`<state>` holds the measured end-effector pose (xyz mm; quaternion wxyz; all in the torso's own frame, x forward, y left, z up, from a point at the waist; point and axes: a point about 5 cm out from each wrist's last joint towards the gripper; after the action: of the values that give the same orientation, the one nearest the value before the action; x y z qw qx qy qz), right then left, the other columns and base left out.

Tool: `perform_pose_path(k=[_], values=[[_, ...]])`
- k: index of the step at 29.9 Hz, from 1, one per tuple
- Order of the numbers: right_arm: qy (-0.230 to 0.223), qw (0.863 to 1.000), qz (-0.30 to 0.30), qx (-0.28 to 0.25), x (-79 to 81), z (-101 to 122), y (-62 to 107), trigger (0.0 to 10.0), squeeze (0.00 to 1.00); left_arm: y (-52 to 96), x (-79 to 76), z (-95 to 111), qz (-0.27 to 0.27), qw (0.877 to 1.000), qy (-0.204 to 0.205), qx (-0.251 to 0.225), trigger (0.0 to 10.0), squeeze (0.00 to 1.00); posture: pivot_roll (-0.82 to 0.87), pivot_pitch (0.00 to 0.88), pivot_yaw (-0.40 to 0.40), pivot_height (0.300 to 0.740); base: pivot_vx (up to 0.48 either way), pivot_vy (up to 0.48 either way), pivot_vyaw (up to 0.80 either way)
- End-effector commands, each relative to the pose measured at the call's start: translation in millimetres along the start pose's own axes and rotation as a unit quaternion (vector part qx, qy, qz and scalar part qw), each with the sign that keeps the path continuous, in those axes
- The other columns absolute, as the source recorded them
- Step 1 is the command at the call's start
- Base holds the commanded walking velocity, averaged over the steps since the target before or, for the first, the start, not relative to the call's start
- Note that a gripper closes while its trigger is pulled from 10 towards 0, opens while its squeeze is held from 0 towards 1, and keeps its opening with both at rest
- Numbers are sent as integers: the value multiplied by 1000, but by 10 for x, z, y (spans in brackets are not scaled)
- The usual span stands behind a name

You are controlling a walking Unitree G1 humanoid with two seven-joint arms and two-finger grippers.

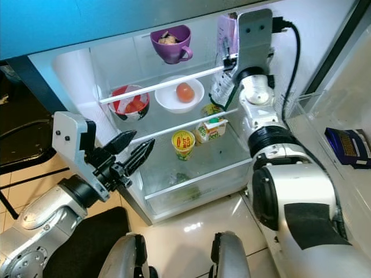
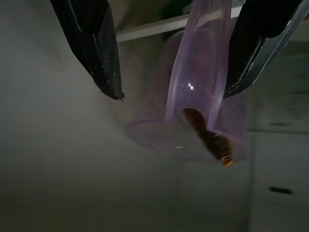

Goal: Restocking fridge

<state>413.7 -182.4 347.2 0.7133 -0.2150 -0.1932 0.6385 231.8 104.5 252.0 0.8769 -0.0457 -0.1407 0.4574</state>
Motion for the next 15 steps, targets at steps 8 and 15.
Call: perform_pose_path(k=[8, 15], values=[[-54, 997, 48, 2, 141, -113, 105, 10000, 0, -19, -11, -4, -6, 1000, 8, -7, 10000, 0, 69, 280, 81, 619, 0, 0, 0], [-115, 990, 87, -10, 250, -212, 273, 10000, 0, -45, -17, -2, -8, 1000, 9, -11, 10000, 0, 59, 275, 78, 619, 0, 0, 0]])
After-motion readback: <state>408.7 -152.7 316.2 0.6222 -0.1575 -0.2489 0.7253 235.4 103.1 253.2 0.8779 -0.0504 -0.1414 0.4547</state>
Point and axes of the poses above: a point about 5 cm out from each wrist's last joint towards the gripper, its own y axis pointing back from the gripper into the wrist, its own z axis along the axis of the wrist's last joint, x = y × z, and after that the axes turned 14 degrees about -y, right-handed
